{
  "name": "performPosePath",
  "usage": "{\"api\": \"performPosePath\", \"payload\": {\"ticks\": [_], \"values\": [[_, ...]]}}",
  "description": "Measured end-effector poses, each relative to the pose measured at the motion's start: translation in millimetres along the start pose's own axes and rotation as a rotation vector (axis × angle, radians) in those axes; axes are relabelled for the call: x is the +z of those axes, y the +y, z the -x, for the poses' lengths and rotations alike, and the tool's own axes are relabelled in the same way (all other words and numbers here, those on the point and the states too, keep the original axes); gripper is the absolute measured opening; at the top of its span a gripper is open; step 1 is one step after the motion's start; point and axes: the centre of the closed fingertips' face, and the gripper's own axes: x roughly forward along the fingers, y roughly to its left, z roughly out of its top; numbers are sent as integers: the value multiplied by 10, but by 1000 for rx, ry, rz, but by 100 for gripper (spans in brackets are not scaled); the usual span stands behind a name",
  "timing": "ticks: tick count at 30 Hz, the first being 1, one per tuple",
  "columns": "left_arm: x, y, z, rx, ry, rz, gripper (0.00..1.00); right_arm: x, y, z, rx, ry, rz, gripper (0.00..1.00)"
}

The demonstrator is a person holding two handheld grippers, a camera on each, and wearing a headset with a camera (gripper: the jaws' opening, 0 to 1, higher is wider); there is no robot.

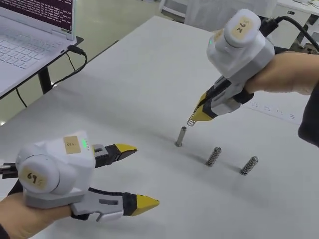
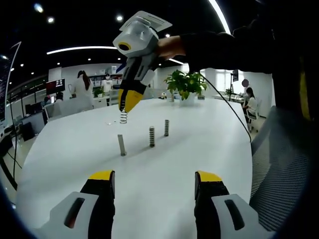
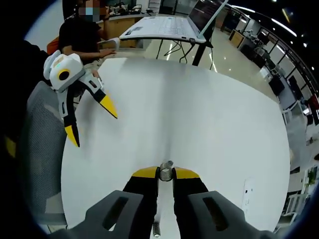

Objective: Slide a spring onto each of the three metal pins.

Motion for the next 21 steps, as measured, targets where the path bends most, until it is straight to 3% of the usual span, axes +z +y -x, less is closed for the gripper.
{"api": "performPosePath", "payload": {"ticks": [21], "values": [[-51,16,-5,0,4,19,58,-58,-57,-237,27,25,-16,8]]}}
